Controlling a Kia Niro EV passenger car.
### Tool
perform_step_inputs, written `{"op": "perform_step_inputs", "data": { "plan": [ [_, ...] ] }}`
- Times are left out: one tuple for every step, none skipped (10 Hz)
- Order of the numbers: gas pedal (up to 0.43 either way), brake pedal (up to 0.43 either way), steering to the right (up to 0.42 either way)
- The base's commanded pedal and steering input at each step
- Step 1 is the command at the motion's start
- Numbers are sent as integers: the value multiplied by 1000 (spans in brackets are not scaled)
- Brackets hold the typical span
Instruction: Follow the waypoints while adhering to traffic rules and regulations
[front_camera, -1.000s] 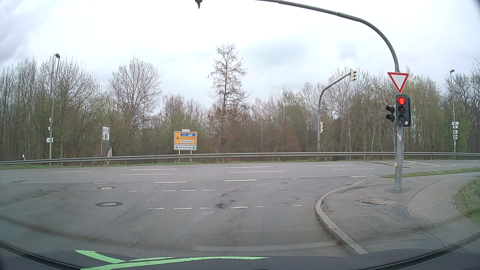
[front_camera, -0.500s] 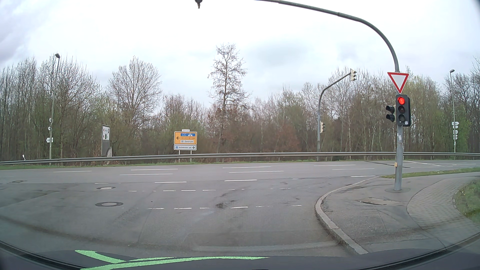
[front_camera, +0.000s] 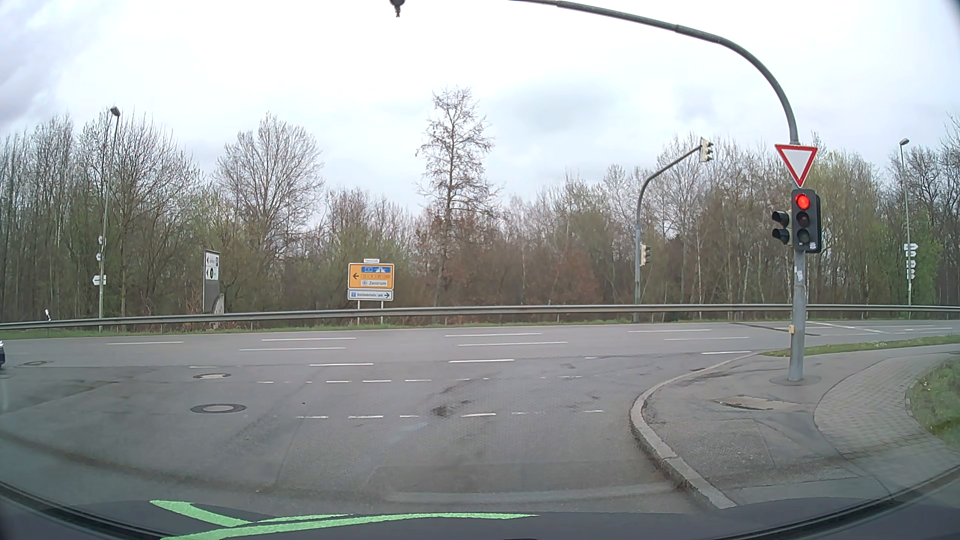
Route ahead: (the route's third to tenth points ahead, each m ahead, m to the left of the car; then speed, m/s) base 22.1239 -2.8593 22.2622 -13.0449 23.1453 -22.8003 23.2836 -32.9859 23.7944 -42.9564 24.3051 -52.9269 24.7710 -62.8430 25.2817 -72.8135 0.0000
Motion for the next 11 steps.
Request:
{"op": "perform_step_inputs", "data": {
  "plan": [
    [0,274,-4],
    [0,274,-4],
    [0,274,-4],
    [0,274,-4],
    [0,274,-4],
    [0,268,-4],
    [0,274,-4],
    [0,274,-4],
    [0,274,-4],
    [0,274,-4],
    [0,274,-4]
  ]
}}
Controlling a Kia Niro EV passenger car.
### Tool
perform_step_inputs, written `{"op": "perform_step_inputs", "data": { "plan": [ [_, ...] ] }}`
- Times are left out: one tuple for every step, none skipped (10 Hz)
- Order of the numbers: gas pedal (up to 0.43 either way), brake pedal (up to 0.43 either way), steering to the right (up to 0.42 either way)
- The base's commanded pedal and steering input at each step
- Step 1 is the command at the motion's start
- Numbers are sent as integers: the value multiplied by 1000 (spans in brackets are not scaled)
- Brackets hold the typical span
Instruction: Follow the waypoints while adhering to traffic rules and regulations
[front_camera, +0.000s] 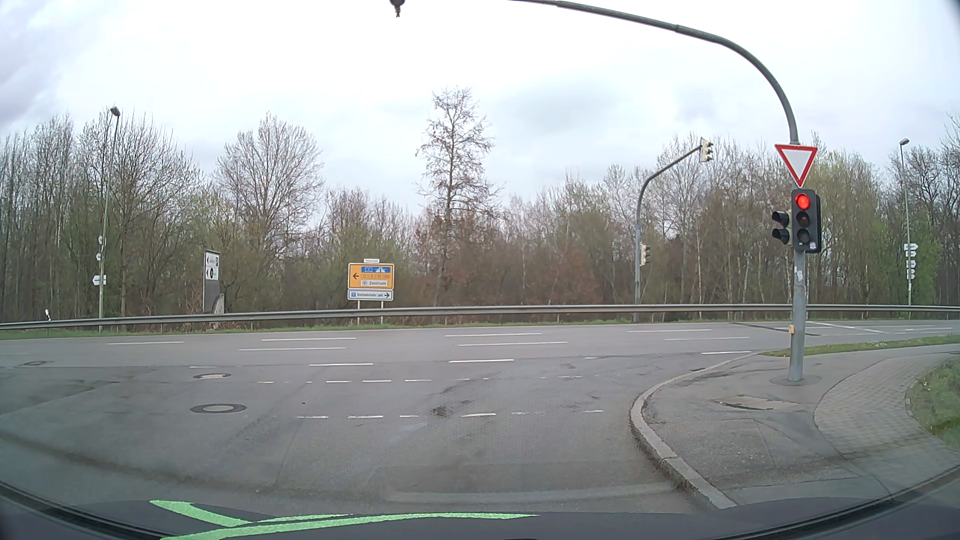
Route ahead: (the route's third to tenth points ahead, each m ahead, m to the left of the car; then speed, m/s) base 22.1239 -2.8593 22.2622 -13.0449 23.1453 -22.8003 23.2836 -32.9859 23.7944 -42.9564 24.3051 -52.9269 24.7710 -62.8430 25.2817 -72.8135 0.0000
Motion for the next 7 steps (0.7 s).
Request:
{"op": "perform_step_inputs", "data": {
  "plan": [
    [0,274,-4],
    [0,274,-4],
    [0,274,-4],
    [0,274,-4],
    [0,274,-4],
    [0,274,-4],
    [0,274,-4]
  ]
}}
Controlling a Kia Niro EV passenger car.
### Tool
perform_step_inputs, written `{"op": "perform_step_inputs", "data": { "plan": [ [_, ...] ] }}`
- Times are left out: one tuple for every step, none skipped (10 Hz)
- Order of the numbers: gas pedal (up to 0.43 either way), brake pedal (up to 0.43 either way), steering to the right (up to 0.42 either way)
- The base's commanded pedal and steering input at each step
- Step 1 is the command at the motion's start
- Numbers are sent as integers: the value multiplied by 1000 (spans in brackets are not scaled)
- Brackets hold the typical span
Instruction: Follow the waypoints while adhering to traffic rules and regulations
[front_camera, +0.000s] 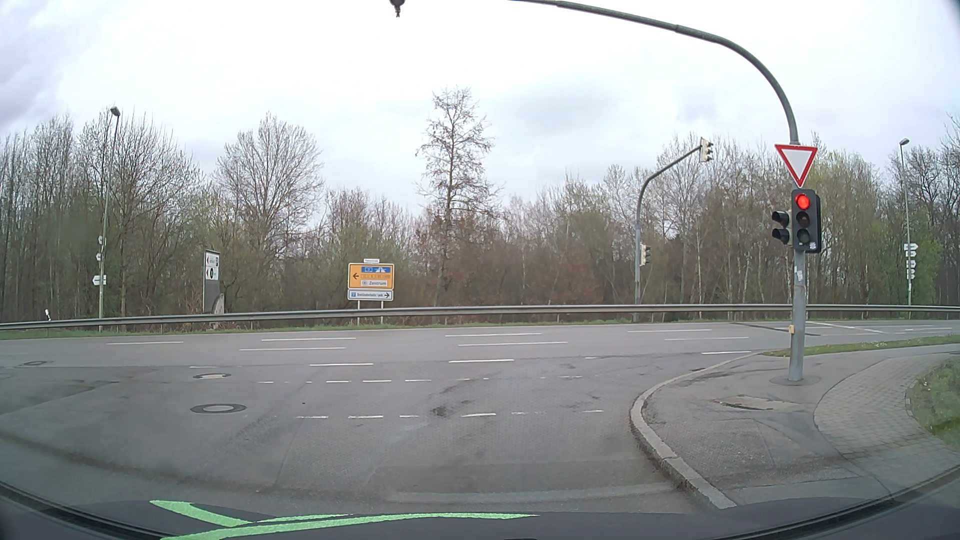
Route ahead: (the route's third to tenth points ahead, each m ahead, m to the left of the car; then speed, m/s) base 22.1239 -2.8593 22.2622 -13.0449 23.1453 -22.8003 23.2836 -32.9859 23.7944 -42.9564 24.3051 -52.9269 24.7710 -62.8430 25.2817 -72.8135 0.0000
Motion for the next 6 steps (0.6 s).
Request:
{"op": "perform_step_inputs", "data": {
  "plan": [
    [0,274,-4],
    [0,274,-4],
    [0,274,-4],
    [0,274,-4],
    [0,274,-4],
    [0,274,-4]
  ]
}}
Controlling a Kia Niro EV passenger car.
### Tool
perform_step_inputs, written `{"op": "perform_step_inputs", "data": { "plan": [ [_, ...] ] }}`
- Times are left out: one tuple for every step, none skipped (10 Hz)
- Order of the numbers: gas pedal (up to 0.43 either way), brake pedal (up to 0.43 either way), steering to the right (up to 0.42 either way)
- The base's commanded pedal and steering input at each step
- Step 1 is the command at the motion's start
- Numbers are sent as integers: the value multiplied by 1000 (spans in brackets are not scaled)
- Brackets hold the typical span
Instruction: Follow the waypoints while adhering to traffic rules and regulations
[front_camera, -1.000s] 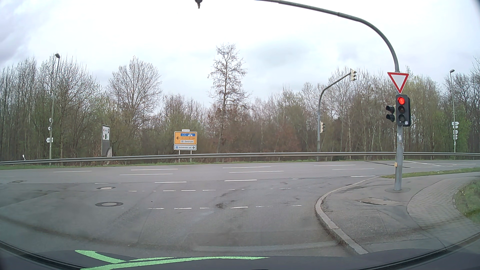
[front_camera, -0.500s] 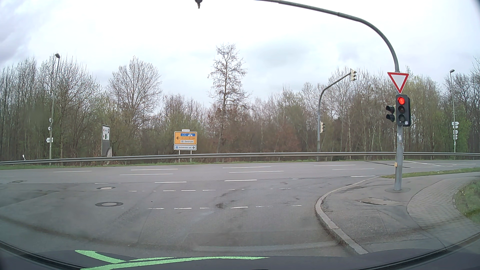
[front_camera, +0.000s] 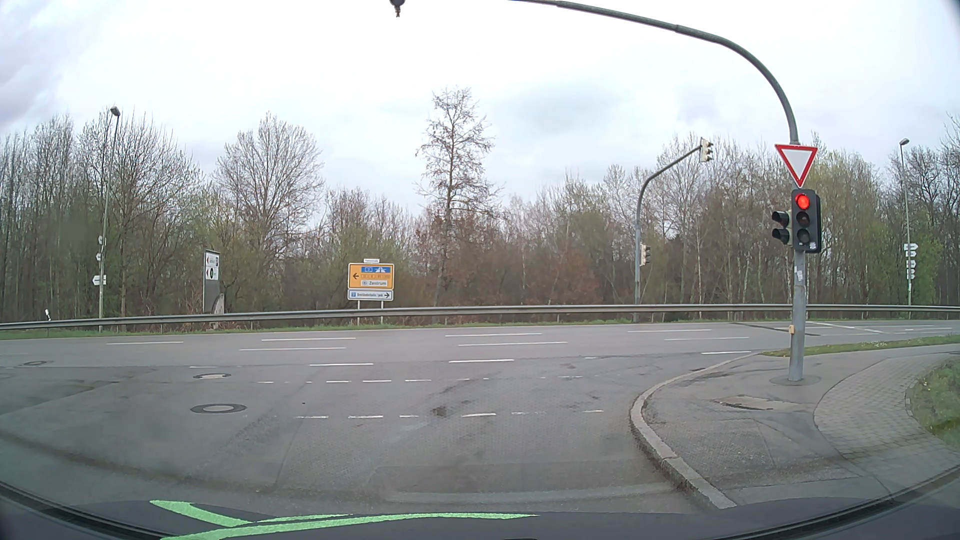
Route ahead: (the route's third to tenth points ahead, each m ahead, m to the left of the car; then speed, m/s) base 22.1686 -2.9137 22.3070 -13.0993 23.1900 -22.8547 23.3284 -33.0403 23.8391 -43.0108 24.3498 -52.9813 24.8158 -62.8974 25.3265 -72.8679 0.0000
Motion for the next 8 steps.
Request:
{"op": "perform_step_inputs", "data": {
  "plan": [
    [0,274,-4],
    [0,274,-4],
    [0,274,-4],
    [0,280,-4],
    [0,274,-4],
    [0,274,-4],
    [0,280,-4],
    [0,280,-4]
  ]
}}
